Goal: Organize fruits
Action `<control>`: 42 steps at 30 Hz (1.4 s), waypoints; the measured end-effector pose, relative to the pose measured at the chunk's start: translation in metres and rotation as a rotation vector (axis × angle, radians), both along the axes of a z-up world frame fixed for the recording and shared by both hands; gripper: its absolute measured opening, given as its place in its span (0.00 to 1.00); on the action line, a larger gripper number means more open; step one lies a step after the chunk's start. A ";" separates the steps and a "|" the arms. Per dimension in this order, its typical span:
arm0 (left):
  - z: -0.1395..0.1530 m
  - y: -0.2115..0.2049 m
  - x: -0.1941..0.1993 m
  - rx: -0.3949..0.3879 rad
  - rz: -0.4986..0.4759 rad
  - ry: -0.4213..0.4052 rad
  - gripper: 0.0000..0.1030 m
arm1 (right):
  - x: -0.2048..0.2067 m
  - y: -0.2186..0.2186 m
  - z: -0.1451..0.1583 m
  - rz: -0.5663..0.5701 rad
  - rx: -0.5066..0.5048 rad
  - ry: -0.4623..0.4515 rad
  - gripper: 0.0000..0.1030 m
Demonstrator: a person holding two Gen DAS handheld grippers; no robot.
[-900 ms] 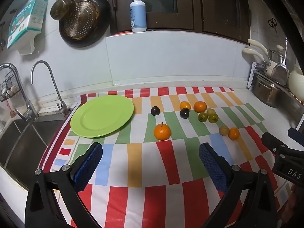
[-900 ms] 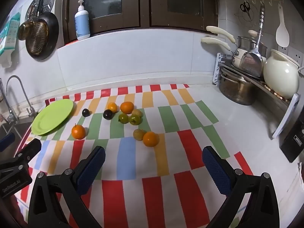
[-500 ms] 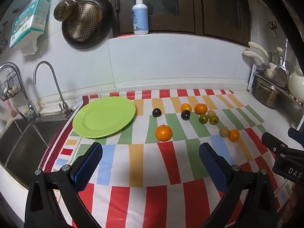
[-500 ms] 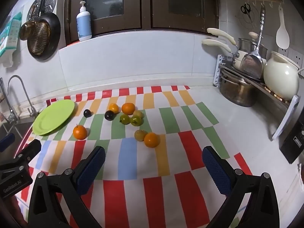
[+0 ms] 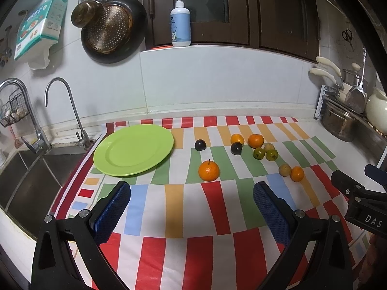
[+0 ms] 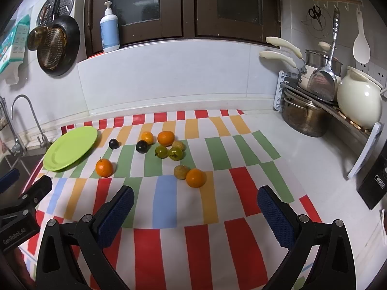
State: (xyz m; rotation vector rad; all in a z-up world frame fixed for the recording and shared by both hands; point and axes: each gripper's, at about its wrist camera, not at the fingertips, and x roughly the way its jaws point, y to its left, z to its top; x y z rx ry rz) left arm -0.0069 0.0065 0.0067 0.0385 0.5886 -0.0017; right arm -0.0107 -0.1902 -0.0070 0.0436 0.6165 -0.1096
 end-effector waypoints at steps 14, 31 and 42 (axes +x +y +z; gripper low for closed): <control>-0.001 0.000 -0.002 -0.001 0.001 -0.004 1.00 | -0.001 0.002 0.000 0.004 -0.003 -0.006 1.00; 0.003 0.000 -0.002 0.007 0.005 -0.020 1.00 | -0.003 0.004 0.004 0.013 -0.005 -0.020 1.00; 0.003 0.001 -0.003 0.007 0.005 -0.023 1.00 | -0.004 0.004 0.006 0.013 -0.010 -0.023 1.00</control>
